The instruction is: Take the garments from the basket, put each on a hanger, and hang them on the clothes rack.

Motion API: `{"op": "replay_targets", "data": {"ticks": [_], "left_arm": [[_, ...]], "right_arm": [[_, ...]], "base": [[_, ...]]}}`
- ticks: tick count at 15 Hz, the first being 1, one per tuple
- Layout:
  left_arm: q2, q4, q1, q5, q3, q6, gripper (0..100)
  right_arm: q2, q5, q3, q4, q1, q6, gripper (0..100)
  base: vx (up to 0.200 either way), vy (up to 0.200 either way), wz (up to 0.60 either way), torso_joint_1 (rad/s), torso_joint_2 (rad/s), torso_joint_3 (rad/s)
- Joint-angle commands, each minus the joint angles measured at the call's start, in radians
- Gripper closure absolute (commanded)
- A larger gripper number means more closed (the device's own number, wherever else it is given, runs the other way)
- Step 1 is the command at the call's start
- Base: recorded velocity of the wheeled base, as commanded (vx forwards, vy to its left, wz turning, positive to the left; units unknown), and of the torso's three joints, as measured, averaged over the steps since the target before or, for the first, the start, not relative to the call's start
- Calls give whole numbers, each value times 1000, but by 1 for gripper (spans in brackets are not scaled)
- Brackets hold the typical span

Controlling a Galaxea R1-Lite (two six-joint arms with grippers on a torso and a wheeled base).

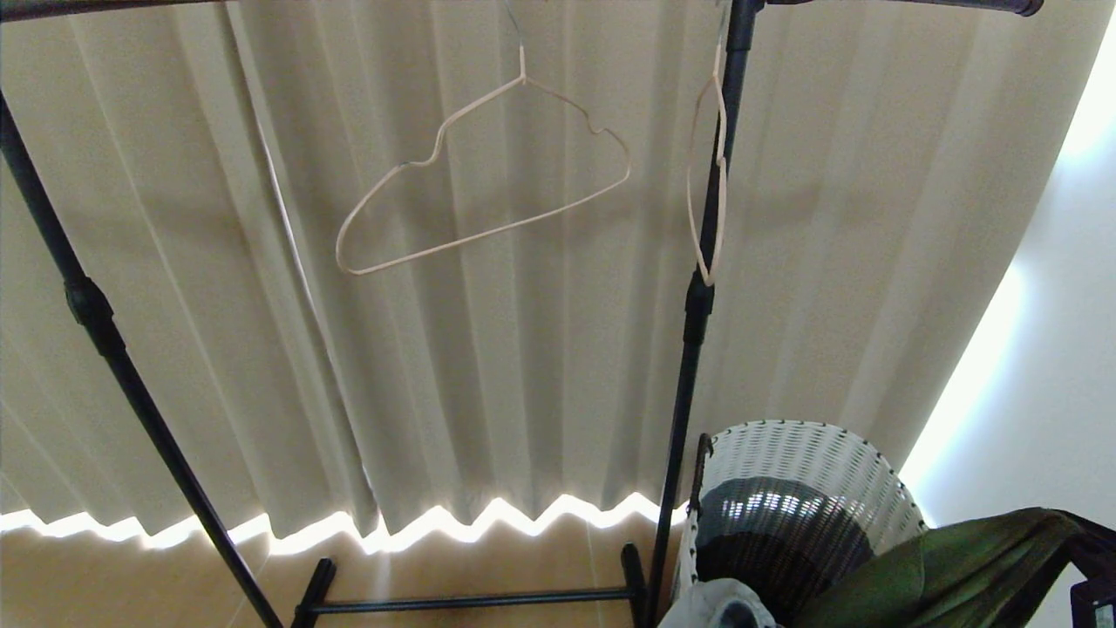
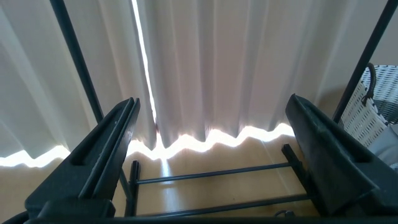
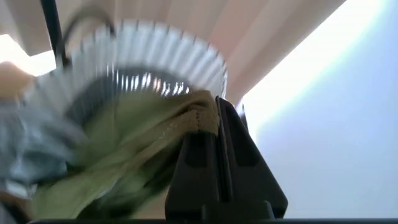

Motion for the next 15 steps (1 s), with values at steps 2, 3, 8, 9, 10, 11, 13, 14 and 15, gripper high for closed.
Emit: {"op": "replay_targets", "data": {"ticks": [2,3,8,9,10,11,13,14,15], "left_arm": [[0,0,-1,0,0,0,0],[0,0,0,0,0,0,0],[0,0,-1,1,0,0,0],[0,0,0,1,0,0,0],[0,0,-1,0,0,0,0],[0,0,-1,1,0,0,0],[0,0,0,0,0,0,0],[0,0,-1,1,0,0,0],[0,0,-1,0,0,0,0]], "right_arm": [[-57,0,-14,1,0,2,100],[-56,3,-14,1,1,3,100],[-51,6,-17,1,1,2,100],[-51,8,-17,3,1,2,100],[-51,8,-17,1,1,2,100],[-51,8,-17,3,1,2,100],[-52,8,-17,1,1,2,100],[-52,8,-17,1,1,2,100],[-52,8,-17,1,1,2,100]], "base": [[0,0,0,0,0,0],[0,0,0,0,0,0],[-200,0,0,1,5,3],[-200,0,0,17,2,7],[-200,0,0,2,-2,2],[-200,0,0,-7,2,2],[-200,0,0,0,2,5],[-200,0,0,2,2,2],[-200,0,0,2,2,2]]}}
